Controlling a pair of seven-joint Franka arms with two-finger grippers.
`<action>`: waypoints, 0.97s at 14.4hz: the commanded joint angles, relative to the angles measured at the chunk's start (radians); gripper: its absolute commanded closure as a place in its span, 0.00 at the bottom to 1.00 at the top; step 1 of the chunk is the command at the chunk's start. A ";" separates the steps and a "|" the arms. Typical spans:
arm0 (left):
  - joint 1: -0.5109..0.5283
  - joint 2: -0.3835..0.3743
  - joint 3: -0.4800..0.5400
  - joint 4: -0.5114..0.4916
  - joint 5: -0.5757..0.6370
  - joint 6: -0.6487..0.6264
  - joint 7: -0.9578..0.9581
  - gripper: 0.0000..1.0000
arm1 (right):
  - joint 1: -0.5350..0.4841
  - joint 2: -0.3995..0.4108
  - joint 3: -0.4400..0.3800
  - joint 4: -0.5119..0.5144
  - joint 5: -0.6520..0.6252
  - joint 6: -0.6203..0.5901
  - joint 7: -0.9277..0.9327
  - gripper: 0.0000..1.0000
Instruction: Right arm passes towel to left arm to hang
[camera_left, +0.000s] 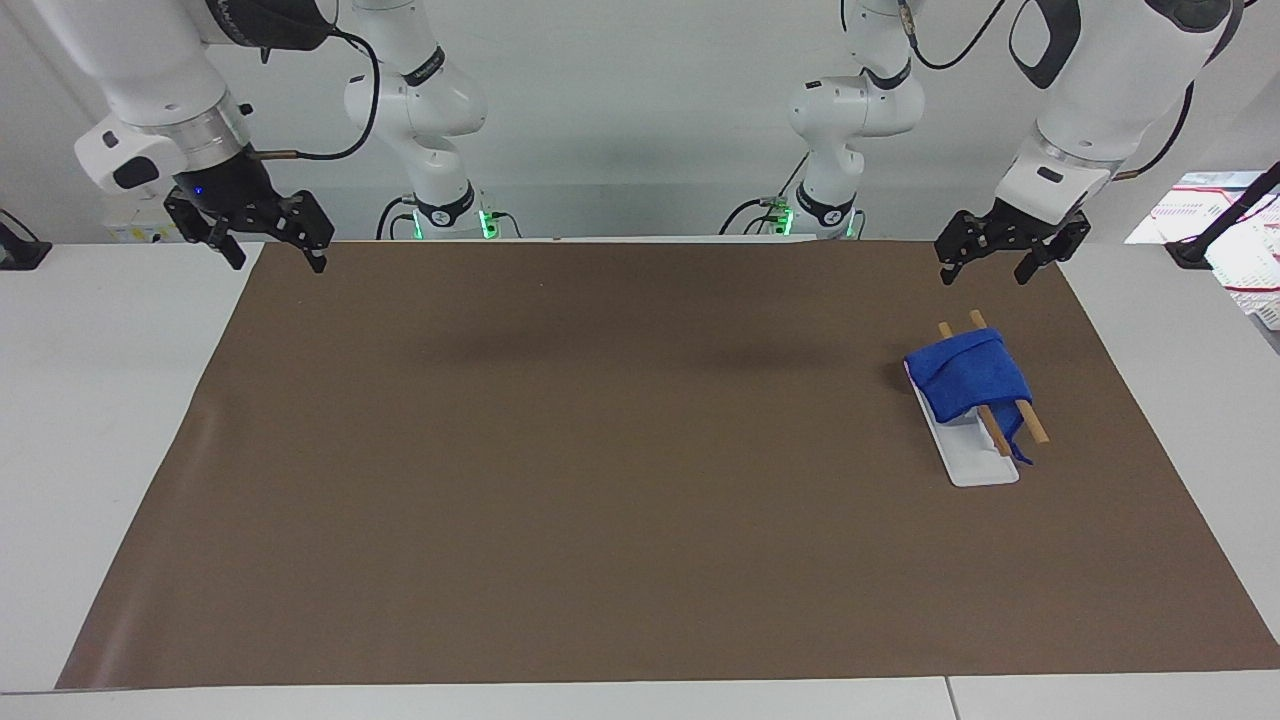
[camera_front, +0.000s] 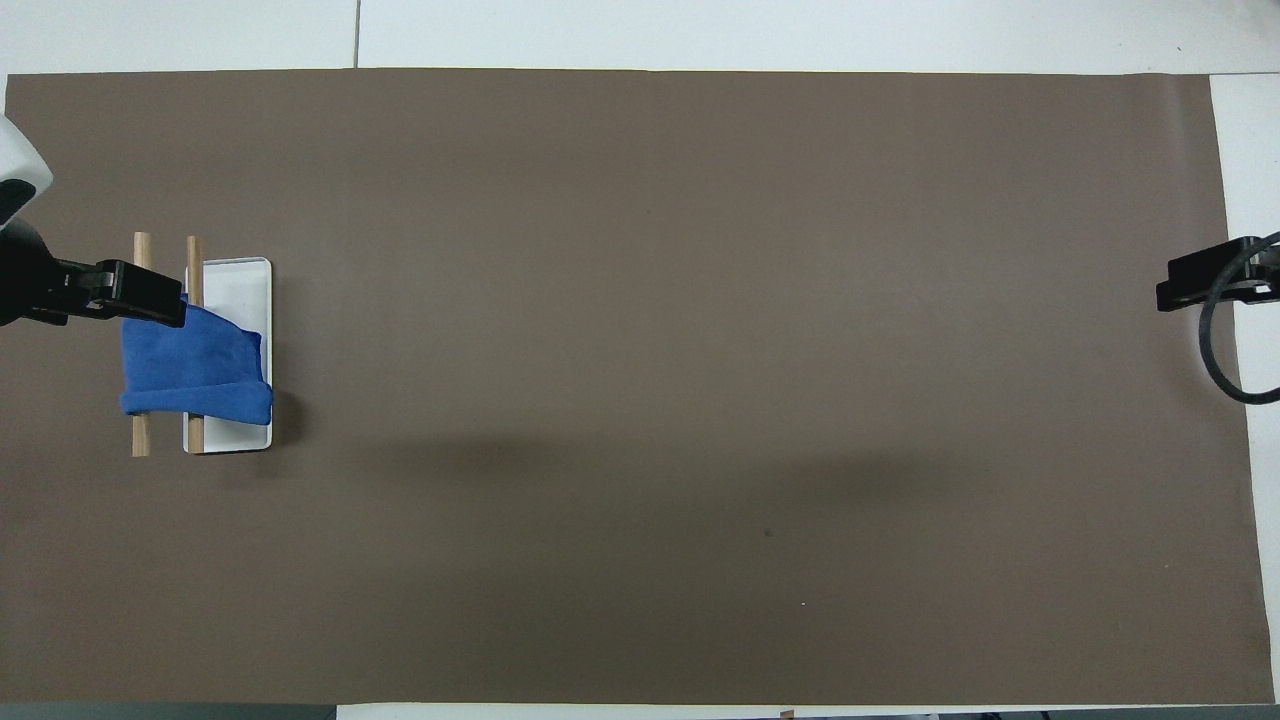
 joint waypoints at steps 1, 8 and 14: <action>-0.004 -0.019 0.012 -0.027 0.005 0.008 0.004 0.00 | 0.000 -0.005 0.008 0.007 0.016 -0.018 0.008 0.00; -0.004 -0.020 0.012 -0.027 0.005 0.014 0.004 0.00 | 0.003 -0.008 0.016 -0.001 0.016 -0.011 0.044 0.00; -0.013 -0.020 0.012 -0.022 0.005 0.017 -0.002 0.00 | 0.004 -0.008 0.016 -0.003 0.016 -0.009 0.042 0.00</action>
